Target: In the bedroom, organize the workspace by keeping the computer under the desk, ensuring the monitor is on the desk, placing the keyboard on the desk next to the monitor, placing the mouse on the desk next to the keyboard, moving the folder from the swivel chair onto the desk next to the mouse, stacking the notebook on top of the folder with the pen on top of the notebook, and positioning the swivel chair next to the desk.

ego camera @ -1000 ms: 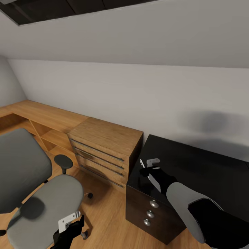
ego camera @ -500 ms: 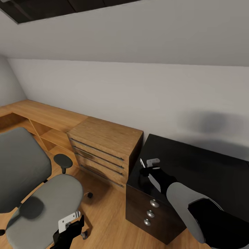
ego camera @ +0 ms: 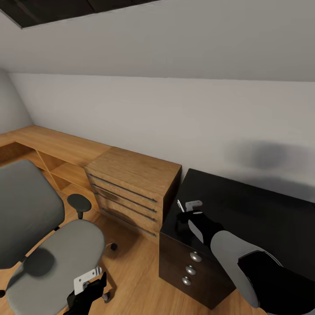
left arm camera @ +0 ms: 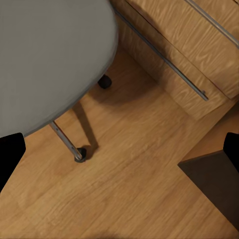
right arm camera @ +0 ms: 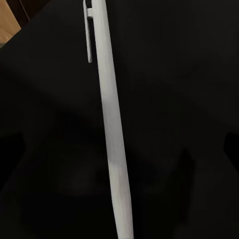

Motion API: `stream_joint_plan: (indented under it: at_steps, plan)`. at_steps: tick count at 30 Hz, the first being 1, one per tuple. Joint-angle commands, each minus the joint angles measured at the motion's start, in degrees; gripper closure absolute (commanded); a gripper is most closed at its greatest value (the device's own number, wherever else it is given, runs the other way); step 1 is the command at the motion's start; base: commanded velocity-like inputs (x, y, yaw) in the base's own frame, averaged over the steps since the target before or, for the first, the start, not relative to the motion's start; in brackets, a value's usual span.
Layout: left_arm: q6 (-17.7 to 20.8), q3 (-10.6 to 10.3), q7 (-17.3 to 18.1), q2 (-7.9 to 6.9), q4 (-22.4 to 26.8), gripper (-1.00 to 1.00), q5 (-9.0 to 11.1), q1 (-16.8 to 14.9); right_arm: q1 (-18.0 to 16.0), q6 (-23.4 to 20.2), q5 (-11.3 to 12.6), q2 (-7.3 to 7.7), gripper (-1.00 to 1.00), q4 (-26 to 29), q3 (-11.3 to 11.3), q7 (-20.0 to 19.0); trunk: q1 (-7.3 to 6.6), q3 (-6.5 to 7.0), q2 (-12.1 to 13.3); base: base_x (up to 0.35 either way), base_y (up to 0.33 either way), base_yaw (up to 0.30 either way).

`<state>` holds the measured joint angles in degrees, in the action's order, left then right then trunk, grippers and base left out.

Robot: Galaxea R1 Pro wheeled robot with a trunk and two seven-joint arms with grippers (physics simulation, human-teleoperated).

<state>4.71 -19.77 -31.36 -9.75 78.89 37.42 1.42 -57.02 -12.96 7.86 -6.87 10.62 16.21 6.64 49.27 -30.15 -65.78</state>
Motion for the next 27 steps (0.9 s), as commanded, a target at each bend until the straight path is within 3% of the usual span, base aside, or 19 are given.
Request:
stream_joint_plan:
  at_steps: [1,14,20,27]
  plan:
    - [0.2,-0.1,-0.4,-0.04,0.1,-1.0,0.2,0.0,0.0,-0.3,0.6,0.01,-1.0,0.1,0.5,0.3,0.01,-0.05,0.0,0.0,0.0,0.0]
    - [0.2,-0.2,-0.4,-0.01,0.2,-1.0,0.2,0.0,0.0,-0.3,0.6,0.01,-1.0,0.1,0.5,0.3,0.44,-0.41,-0.8,0.0,0.0,0.0]
    - [0.2,-0.1,-0.4,-0.01,0.2,-1.0,0.2,0.0,0.0,-0.3,0.6,0.01,-1.0,0.1,0.5,0.3,1.76,-1.48,-3.2,0.0,0.0,0.0]
    - [0.2,-0.1,-0.4,-0.01,0.2,-1.0,0.2,0.0,0.0,-0.3,0.6,0.01,-1.0,0.1,0.5,0.3,1.98,-1.66,-3.6,0.0,0.0,0.0]
